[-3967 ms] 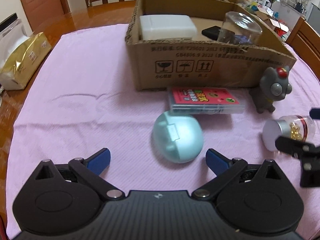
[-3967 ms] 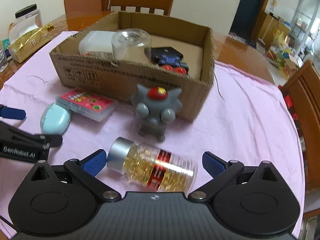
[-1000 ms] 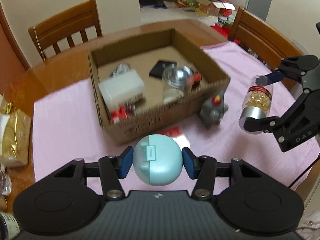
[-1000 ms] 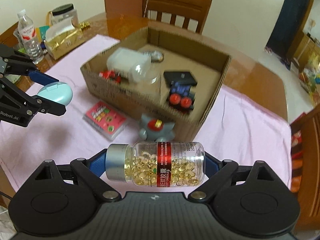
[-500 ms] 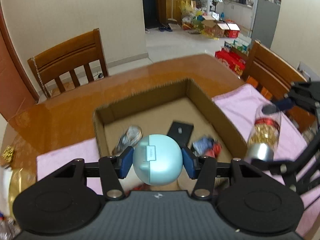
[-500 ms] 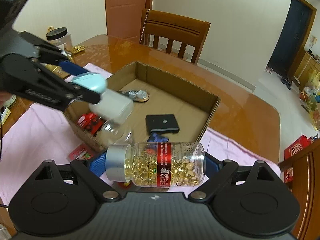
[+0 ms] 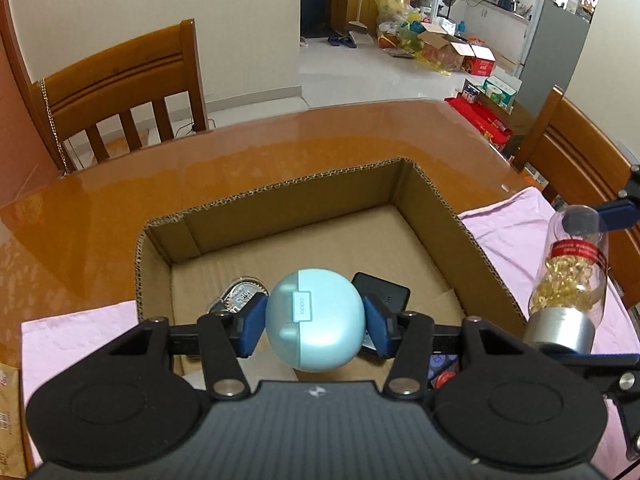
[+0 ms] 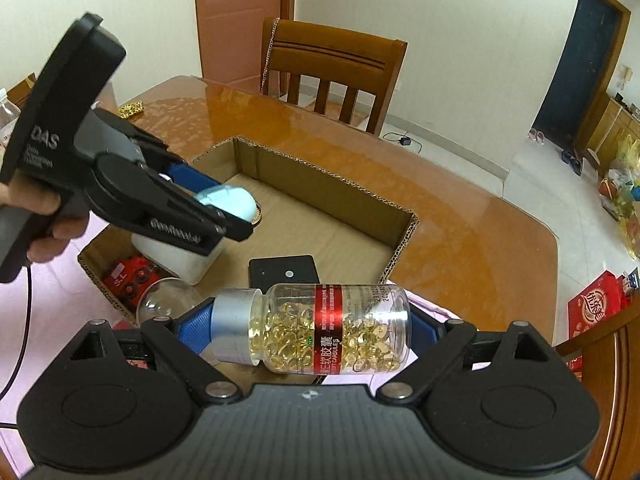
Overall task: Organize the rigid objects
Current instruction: 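Carry both items into the box and open both tools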
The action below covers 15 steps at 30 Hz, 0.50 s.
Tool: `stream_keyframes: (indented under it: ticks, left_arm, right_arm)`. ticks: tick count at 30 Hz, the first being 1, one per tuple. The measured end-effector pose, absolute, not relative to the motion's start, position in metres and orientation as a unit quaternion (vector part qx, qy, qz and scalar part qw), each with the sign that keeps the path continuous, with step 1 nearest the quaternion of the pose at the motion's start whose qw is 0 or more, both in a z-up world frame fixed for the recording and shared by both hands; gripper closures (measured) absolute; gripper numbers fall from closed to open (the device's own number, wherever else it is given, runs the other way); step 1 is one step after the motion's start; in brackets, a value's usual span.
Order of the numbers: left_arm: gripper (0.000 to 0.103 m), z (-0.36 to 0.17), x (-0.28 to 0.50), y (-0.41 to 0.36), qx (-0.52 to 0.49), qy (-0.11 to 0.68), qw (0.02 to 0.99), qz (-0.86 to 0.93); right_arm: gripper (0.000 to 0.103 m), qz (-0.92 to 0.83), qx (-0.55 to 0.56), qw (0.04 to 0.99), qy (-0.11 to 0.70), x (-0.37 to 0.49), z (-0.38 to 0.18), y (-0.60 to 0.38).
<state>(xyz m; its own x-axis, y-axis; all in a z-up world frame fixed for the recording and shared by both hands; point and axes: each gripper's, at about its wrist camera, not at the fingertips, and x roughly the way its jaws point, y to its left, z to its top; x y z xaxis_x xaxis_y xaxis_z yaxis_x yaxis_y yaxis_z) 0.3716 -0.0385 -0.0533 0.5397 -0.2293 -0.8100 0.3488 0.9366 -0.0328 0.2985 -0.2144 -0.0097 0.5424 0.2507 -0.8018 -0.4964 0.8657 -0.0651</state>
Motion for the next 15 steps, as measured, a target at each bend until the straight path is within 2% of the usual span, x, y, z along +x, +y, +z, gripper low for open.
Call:
stream_keyframes:
  ticks: [2, 4, 6, 9, 15]
  left_arm:
    - [0.046, -0.053, 0.370, -0.038, 0.061, 0.442, 0.881, -0.159]
    - [0.021, -0.047, 0.367, -0.035, 0.059, 0.422, 0.892, -0.149]
    - [0.008, -0.037, 0.362, -0.032, 0.063, 0.400, 0.904, -0.139]
    - [0.003, -0.021, 0.350, -0.026, 0.084, 0.373, 0.916, -0.123]
    - [0.002, -0.005, 0.328, -0.001, 0.092, 0.365, 0.922, -0.088]
  right_arm:
    - [0.007, 0.217, -0.146, 0.864, 0.430, 0.305, -0.013, -0.214]
    - [0.007, 0.218, -0.148, 0.863, 0.431, 0.309, -0.016, -0.214]
    - [0.007, 0.220, -0.151, 0.861, 0.433, 0.314, -0.018, -0.212]
    - [0.007, 0.222, -0.150, 0.860, 0.434, 0.321, -0.021, -0.210]
    - [0.007, 0.228, -0.152, 0.859, 0.432, 0.343, -0.024, -0.200]
